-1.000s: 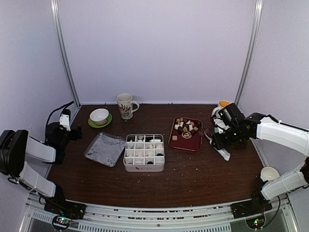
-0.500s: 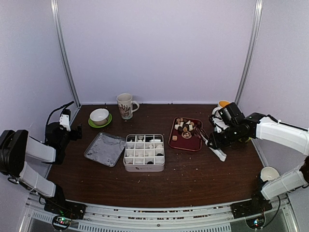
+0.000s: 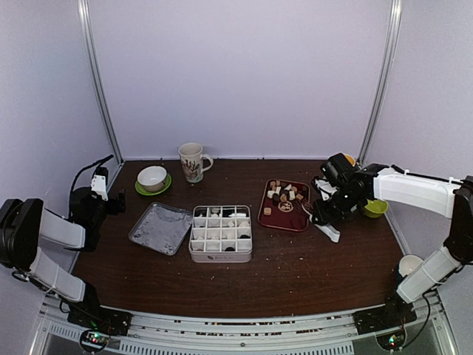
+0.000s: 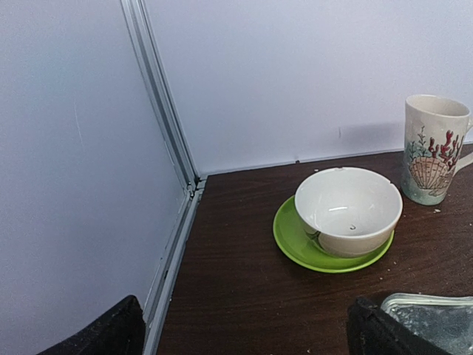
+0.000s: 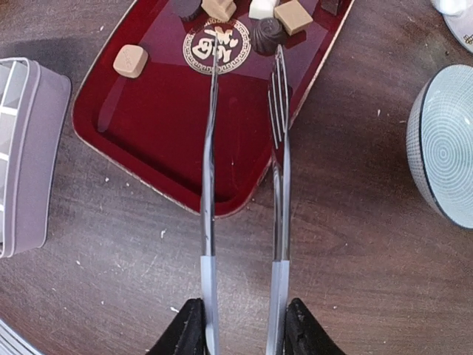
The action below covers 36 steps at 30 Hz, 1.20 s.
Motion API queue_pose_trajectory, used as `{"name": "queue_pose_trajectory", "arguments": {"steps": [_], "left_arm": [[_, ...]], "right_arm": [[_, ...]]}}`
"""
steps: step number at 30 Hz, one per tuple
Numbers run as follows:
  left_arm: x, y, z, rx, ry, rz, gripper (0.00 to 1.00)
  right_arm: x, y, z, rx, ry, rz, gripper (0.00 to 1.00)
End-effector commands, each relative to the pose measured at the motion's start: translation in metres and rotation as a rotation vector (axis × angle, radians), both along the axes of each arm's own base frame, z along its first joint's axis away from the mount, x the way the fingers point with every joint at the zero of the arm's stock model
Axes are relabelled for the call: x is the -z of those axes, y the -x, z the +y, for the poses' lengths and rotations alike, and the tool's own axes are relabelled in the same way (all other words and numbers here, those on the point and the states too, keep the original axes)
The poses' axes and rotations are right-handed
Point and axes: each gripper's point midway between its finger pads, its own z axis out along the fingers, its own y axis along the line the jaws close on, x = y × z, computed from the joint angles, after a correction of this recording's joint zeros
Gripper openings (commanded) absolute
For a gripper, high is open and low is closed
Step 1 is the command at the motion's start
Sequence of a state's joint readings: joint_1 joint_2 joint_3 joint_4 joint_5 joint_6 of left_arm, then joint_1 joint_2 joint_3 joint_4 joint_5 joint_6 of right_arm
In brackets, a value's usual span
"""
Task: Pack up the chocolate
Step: Pick up the fake chocolate from the plate.
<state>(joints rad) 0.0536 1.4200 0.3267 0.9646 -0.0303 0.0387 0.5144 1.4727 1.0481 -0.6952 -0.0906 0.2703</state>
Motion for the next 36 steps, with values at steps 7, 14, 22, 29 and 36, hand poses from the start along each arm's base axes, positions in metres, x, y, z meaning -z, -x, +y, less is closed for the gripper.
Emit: {"name": "queue_pose_trajectory", "arguments": {"steps": [7,14,22,29,36], "left_arm": [[-0.011,-0.004,0.004,-0.015,0.005,-0.036,0.98],[-0.01,-0.004,0.004,-0.014,0.006,-0.036,0.98],[-0.01,-0.004,0.004,-0.015,0.005,-0.035,0.98],[-0.01,-0.004,0.004,-0.015,0.005,-0.036,0.98],[-0.01,-0.004,0.004,-0.015,0.005,-0.036,0.98]], "right_arm": [[0.001,-0.046,0.003,0.073,0.071,-0.038,0.37],[0.008,-0.063,0.003,0.093,0.116,-0.041,0.37],[0.017,-0.071,0.008,0.073,0.133,-0.024,0.35],[0.018,-0.069,0.006,0.046,0.161,-0.017,0.33],[0.018,-0.068,0.006,0.019,0.192,-0.012,0.35]]}}
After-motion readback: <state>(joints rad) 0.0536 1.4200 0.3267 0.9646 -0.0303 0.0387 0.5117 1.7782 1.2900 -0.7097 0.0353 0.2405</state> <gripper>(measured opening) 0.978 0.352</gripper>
